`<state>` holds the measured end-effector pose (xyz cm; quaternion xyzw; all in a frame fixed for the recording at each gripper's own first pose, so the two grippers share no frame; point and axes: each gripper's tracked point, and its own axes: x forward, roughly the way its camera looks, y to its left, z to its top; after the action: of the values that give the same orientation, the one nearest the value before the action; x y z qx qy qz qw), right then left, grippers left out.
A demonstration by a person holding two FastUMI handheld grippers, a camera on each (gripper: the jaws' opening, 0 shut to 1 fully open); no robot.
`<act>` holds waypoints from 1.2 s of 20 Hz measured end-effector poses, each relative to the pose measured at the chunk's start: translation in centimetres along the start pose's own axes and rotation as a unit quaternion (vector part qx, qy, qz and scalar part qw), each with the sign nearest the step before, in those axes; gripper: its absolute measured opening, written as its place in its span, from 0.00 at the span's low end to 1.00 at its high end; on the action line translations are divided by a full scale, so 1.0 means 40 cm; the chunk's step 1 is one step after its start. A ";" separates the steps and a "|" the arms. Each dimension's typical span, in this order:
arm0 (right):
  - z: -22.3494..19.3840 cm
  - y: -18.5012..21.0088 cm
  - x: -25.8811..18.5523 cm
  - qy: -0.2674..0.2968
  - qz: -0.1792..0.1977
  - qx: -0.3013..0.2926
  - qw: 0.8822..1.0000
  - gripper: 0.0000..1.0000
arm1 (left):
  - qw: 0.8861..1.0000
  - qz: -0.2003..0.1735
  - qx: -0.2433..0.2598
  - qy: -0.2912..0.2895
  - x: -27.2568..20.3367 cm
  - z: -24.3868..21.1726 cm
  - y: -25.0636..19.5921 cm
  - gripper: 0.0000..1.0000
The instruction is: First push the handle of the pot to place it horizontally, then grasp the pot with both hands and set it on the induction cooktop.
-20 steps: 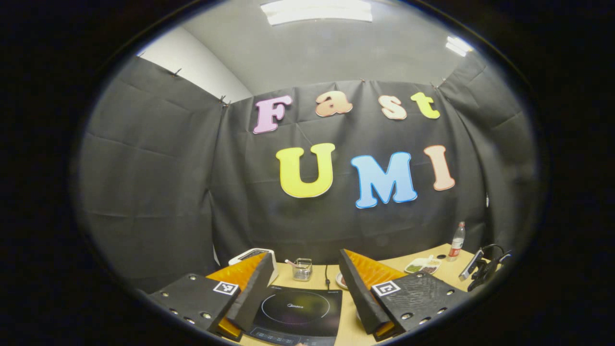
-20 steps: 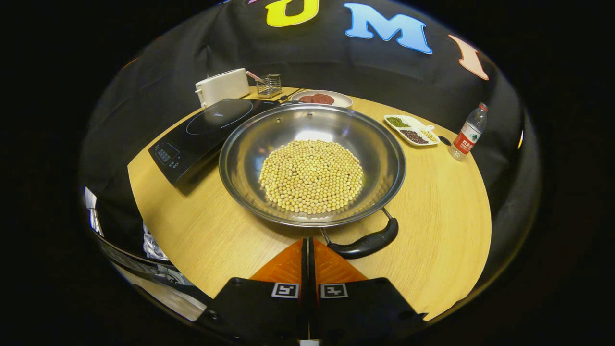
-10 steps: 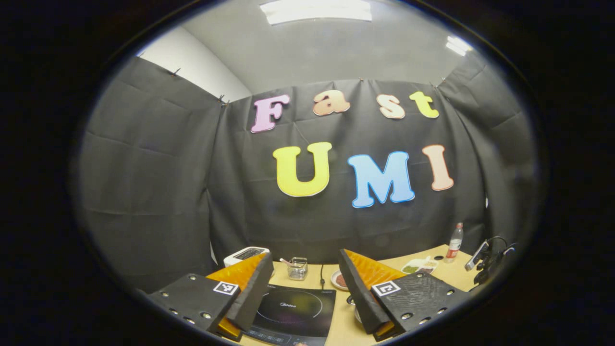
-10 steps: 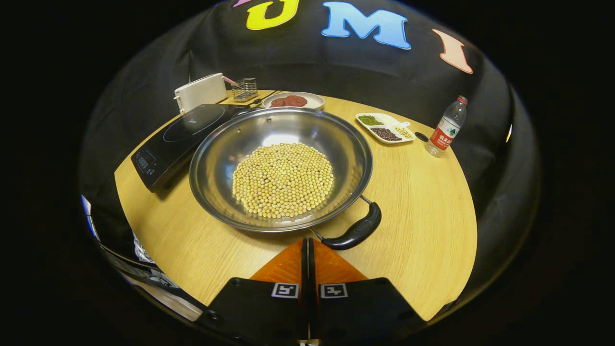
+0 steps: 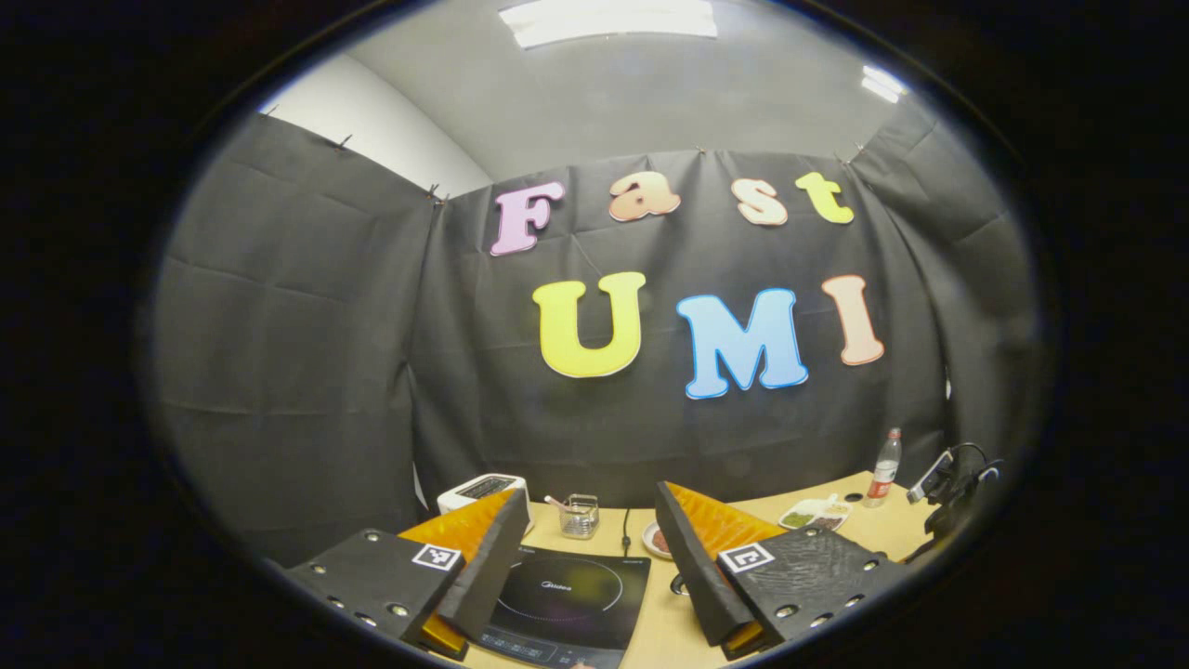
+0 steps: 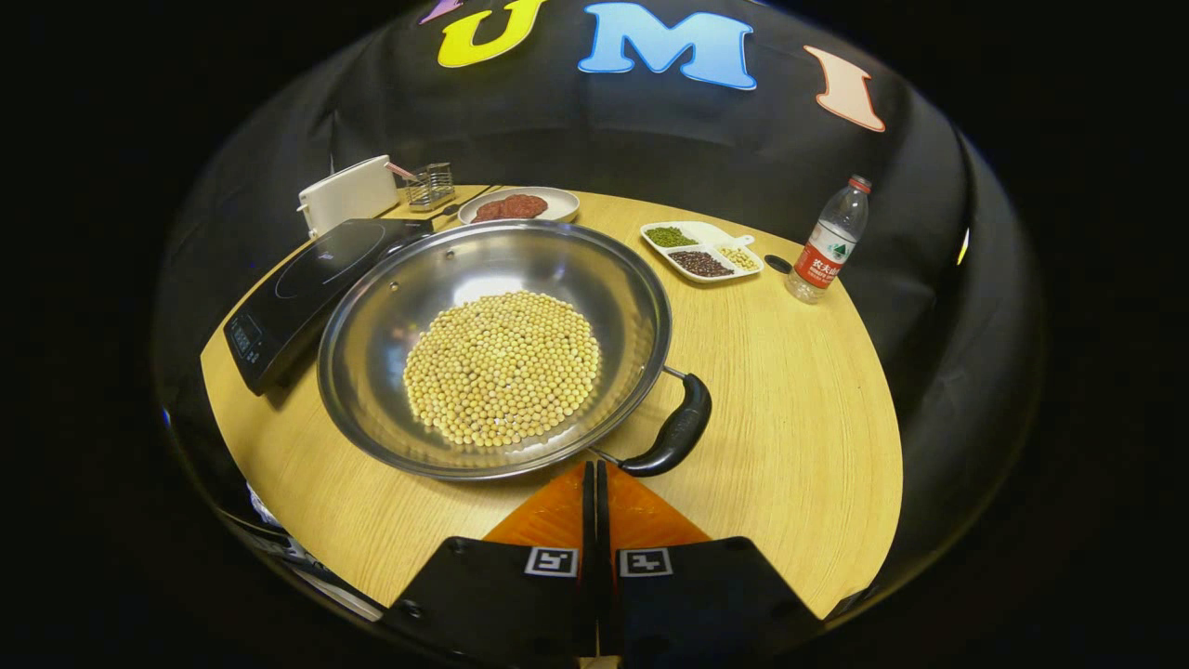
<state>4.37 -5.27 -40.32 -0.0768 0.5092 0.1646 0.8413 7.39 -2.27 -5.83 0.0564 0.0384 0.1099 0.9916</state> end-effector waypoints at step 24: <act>0.194 -0.138 -0.133 -0.200 -0.083 0.095 0.972 0.98 | 0.989 -0.107 -0.049 0.089 0.125 -0.196 -0.172 0.82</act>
<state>10.49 -9.18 -32.20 -0.0038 0.3354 0.0570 0.9403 13.02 -7.03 -14.75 -0.0069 0.1272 0.0091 0.9918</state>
